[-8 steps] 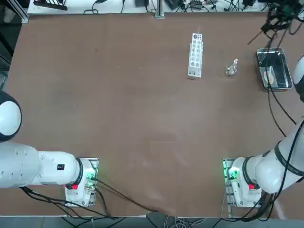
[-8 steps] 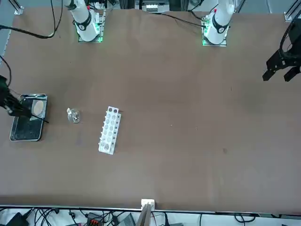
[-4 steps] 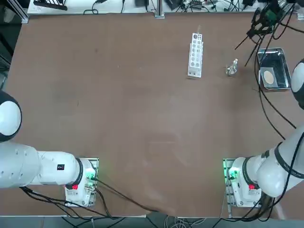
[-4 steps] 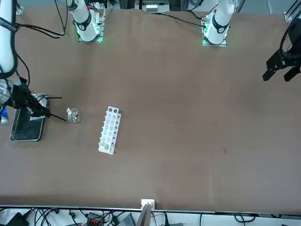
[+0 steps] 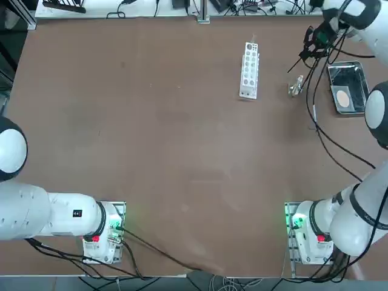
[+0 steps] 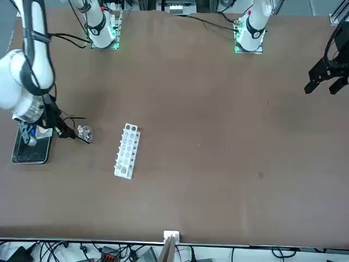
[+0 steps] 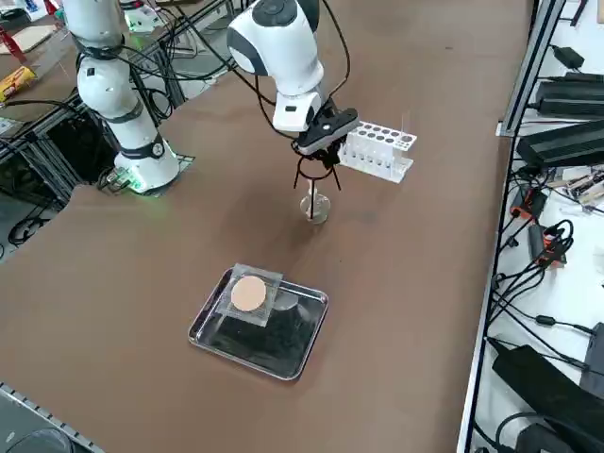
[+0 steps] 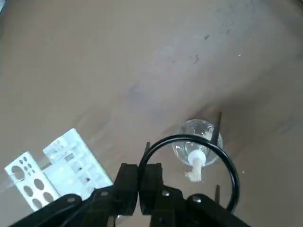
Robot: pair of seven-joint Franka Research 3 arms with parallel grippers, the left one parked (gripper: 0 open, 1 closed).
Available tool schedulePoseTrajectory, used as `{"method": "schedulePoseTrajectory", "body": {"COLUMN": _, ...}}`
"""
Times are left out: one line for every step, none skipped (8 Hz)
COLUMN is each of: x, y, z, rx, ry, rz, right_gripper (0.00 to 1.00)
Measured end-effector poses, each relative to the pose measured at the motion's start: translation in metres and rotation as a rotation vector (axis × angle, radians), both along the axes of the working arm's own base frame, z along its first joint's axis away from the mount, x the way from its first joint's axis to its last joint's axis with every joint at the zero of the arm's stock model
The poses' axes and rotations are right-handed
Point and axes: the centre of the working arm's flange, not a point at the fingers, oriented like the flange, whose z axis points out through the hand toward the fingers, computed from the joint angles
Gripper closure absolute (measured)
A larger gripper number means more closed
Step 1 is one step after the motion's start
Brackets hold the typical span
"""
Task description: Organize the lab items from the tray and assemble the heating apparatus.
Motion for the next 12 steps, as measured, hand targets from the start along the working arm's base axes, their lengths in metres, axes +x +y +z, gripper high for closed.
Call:
{"method": "schedulePoseTrajectory", "body": {"x": -0.002, "y": 0.005, "z": -0.005, "rx": -0.009, "ry": -0.007, "rz": 0.003, "right_gripper": 0.94}}
{"method": "schedulePoseTrajectory", "body": {"x": -0.003, "y": 0.006, "z": -0.007, "rx": -0.012, "ry": -0.007, "rz": 0.003, "right_gripper": 0.94}}
{"method": "schedulePoseTrajectory", "body": {"x": -0.004, "y": 0.006, "z": -0.01, "rx": -0.018, "ry": -0.008, "rz": 0.001, "right_gripper": 0.94}}
{"method": "schedulePoseTrajectory", "body": {"x": -0.004, "y": 0.006, "z": -0.013, "rx": -0.028, "ry": -0.011, "rz": 0.0, "right_gripper": 0.94}}
{"method": "schedulePoseTrajectory", "body": {"x": -0.005, "y": 0.008, "z": -0.019, "rx": -0.041, "ry": -0.011, "rz": 0.002, "right_gripper": 0.94}}
{"method": "schedulePoseTrajectory", "body": {"x": -0.005, "y": 0.011, "z": -0.026, "rx": -0.057, "ry": -0.008, "rz": 0.004, "right_gripper": 0.93}}
{"method": "schedulePoseTrajectory", "body": {"x": -0.007, "y": 0.015, "z": -0.035, "rx": -0.075, "ry": -0.004, "rz": 0.008, "right_gripper": 0.93}}
{"method": "schedulePoseTrajectory", "body": {"x": -0.008, "y": 0.017, "z": -0.043, "rx": -0.089, "ry": 0.001, "rz": 0.011, "right_gripper": 0.87}}
{"method": "schedulePoseTrajectory", "body": {"x": -0.008, "y": 0.018, "z": -0.046, "rx": -0.097, "ry": 0.003, "rz": 0.013, "right_gripper": 0.79}}
{"method": "schedulePoseTrajectory", "body": {"x": -0.008, "y": 0.018, "z": -0.046, "rx": -0.1, "ry": -0.001, "rz": 0.012, "right_gripper": 0.63}}
{"method": "schedulePoseTrajectory", "body": {"x": -0.007, "y": 0.015, "z": -0.044, "rx": -0.103, "ry": -0.007, "rz": 0.006, "right_gripper": 0.46}}
{"method": "schedulePoseTrajectory", "body": {"x": -0.006, "y": 0.01, "z": -0.04, "rx": -0.104, "ry": -0.013, "rz": -0.001, "right_gripper": 0.25}}
